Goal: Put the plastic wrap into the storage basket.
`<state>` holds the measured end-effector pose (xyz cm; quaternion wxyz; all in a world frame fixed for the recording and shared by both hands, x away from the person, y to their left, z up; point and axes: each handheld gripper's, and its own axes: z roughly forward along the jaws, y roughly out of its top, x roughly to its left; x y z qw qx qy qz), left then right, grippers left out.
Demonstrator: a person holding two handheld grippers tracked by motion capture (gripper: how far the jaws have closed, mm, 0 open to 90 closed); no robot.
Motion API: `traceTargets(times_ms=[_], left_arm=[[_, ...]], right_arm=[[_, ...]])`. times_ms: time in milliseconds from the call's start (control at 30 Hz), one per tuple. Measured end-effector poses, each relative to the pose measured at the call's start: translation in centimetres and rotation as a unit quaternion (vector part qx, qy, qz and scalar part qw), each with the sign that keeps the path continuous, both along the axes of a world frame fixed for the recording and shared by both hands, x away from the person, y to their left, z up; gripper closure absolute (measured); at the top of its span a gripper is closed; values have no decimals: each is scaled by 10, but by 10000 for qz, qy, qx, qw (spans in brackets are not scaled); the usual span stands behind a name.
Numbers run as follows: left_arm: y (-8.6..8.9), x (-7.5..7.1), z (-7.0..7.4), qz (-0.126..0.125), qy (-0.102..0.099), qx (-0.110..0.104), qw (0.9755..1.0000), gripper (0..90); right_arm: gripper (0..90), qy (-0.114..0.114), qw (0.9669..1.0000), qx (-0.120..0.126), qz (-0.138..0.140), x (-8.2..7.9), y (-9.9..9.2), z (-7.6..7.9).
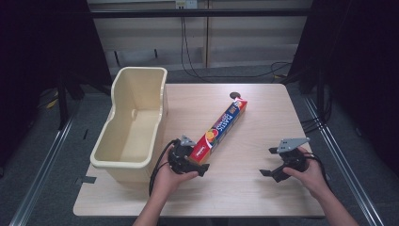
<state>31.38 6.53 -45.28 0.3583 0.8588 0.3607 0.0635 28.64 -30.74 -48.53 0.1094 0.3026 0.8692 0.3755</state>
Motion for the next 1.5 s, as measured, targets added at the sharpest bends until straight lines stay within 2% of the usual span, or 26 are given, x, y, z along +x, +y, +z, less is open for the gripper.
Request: traceTargets(times_ms=[67,133,200,267,300,367,433,500,600,700,833,967,1067,1200,1433,1500], left_arm=[[-3,3,4,24,-20,-25,10000,41],[-10,10,14,11,-19,45,10000,40],[-14,17,21,-76,-24,85,9999,38],[-23,29,29,-66,-19,188,9998,38],[-27,34,29,-56,18,103,9999,38],[-29,39,29,-69,72,82,9999,38],[-39,53,29,-6,134,43,9999,39],[-43,57,29,-4,162,68,9998,40],[-57,72,26,-23,253,182,9995,44],[-63,78,26,-36,228,272,9994,55],[-73,89,22,-45,369,282,9989,58],[-82,102,17,-7,425,467,9980,67],[-86,107,16,73,514,536,9972,89],[-92,112,15,49,495,655,9966,107],[-103,124,7,35,609,878,9943,195],[-104,127,5,2,647,879,9940,202]], right_arm=[[22,10,10000,-30,-20,-1,0,1],[26,-62,10000,-23,-71,-2,0,2],[26,-29,9999,36,-104,-2,-1,4],[26,-70,9998,28,-171,-4,-2,6],[25,-93,9997,23,-204,-4,-3,7],[26,-95,9997,50,-240,-5,-4,8],[25,-106,9995,82,-279,-6,-5,9],[26,-153,9995,97,-269,-6,-5,10],[26,-124,9995,59,-283,-7,-5,10],[26,-134,9995,38,-269,-6,-4,9],[26,-125,9996,46,-235,-6,-4,8],[26,-92,9997,51,-209,-7,-4,8],[26,-114,9996,92,-230,-6,-6,9],[26,-96,9996,120,-242,-5,-7,9],[26,-130,9995,183,-226,-6,-8,10],[26,-125,9995,185,-215,-6,-9,10]])
